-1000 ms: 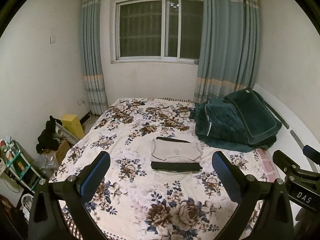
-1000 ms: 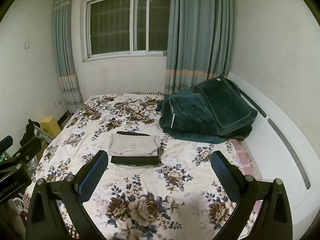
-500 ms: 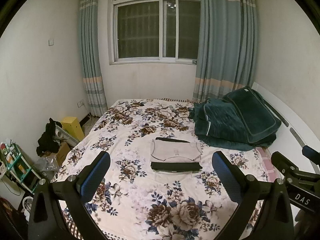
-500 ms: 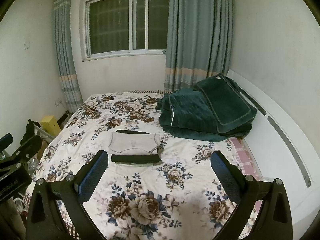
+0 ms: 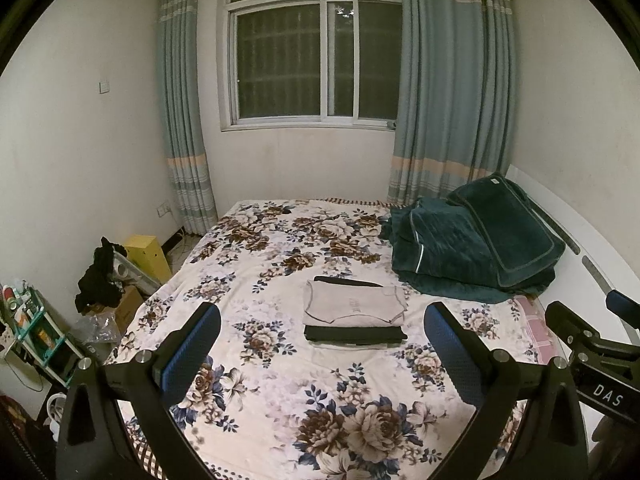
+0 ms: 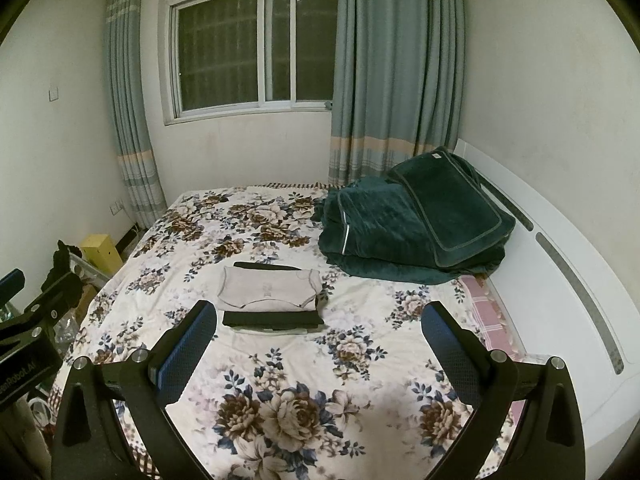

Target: Fold small clothes

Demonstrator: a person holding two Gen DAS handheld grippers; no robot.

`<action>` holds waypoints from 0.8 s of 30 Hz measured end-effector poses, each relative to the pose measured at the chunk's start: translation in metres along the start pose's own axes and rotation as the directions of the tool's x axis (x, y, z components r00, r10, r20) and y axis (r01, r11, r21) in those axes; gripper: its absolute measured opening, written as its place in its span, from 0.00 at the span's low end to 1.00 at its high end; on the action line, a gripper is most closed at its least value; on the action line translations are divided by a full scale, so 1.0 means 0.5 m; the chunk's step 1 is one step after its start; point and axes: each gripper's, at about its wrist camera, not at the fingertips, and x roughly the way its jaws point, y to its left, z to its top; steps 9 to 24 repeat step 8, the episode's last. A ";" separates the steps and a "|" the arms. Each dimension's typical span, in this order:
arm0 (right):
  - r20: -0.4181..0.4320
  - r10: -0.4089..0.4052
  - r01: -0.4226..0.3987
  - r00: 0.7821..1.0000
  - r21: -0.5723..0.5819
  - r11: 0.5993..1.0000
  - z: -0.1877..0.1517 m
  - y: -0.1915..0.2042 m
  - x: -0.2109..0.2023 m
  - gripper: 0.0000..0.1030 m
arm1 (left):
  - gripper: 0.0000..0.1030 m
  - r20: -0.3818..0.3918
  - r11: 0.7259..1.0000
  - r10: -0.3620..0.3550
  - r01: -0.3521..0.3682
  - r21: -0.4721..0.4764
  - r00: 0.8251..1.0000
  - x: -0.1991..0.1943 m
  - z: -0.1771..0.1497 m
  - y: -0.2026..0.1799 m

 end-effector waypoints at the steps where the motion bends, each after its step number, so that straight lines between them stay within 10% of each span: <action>1: 0.001 -0.002 0.002 1.000 -0.001 1.000 0.000 0.000 0.000 1.00 | 1.00 0.000 1.000 0.000 0.000 0.000 1.000 0.000 0.001 0.000; 24: 0.002 -0.002 0.002 1.000 -0.001 1.000 -0.001 0.000 0.000 1.00 | 1.00 0.001 1.000 -0.001 0.001 0.003 1.000 -0.001 0.000 0.002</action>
